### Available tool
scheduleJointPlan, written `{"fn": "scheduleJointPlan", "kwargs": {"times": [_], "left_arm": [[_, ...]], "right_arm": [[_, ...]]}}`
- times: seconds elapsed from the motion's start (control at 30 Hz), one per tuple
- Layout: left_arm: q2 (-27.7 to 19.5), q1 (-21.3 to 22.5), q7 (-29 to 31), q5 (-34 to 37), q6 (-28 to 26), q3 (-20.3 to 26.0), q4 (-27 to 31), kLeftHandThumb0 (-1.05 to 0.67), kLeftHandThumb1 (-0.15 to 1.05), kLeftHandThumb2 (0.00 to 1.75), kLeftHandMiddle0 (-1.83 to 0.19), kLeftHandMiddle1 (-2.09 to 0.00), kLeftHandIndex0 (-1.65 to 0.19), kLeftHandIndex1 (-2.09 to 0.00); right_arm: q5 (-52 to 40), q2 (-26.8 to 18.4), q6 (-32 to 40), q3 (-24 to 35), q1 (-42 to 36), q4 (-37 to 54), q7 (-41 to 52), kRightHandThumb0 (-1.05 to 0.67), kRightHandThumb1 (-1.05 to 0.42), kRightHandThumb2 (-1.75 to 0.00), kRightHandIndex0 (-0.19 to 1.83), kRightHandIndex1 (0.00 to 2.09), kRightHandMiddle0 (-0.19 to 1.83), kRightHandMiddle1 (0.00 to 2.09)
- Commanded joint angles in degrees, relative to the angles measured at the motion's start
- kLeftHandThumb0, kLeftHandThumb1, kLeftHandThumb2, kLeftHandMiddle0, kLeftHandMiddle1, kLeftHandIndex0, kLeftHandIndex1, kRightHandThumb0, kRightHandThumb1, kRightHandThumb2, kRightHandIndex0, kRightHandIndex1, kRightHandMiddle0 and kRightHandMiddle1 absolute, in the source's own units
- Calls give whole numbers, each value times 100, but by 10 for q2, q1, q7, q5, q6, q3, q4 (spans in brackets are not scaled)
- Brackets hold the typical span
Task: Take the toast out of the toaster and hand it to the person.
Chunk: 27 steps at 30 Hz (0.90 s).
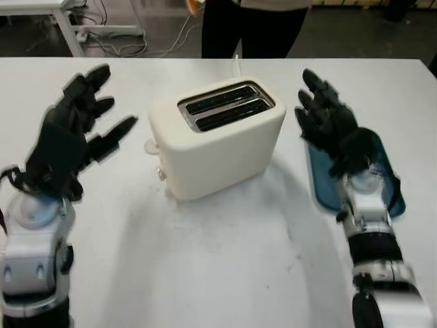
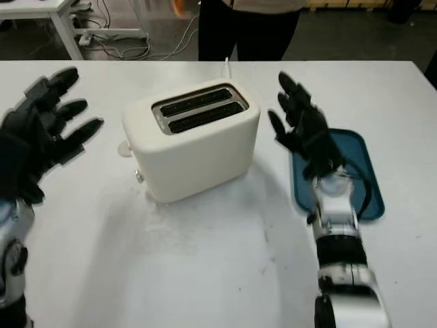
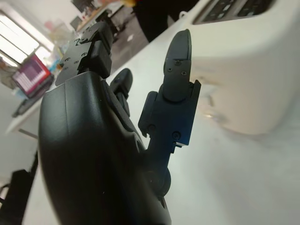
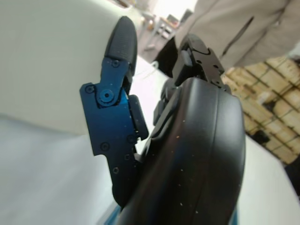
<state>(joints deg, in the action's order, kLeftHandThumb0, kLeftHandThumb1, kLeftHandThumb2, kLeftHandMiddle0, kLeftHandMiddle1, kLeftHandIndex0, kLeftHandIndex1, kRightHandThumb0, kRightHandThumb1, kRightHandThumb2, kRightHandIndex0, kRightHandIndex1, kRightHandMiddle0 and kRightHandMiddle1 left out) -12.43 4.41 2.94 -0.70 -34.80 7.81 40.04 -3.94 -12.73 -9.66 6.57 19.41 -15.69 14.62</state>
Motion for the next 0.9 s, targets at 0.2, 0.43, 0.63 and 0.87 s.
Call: {"fn": "scheduleJointPlan", "kwargs": {"times": [0.2,0.43,0.63,0.87], "left_arm": [[48,-90,-64,-71,134,-63,-42,-47,92,53,-2,-37,-10,-9],[70,-125,-95,-95,297,-89,-154,-64,92,68,-5,-39,-13,-8],[106,-142,-123,-78,413,-93,-227,-59,92,79,-2,-40,-11,-6],[99,-144,-96,-82,473,-101,-300,-65,92,87,0,-33,-6,-3]], "right_arm": [[-19,64,-10,-11,-128,113,-40,-75,-92,-61,13,2,24,5],[-40,118,2,-43,-226,180,-48,-70,-92,-57,10,0,14,0],[-31,116,16,-58,-232,187,-52,-70,-92,-60,12,1,13,0],[-22,111,22,-54,-216,177,-61,-71,-92,-60,12,1,16,1]]}}
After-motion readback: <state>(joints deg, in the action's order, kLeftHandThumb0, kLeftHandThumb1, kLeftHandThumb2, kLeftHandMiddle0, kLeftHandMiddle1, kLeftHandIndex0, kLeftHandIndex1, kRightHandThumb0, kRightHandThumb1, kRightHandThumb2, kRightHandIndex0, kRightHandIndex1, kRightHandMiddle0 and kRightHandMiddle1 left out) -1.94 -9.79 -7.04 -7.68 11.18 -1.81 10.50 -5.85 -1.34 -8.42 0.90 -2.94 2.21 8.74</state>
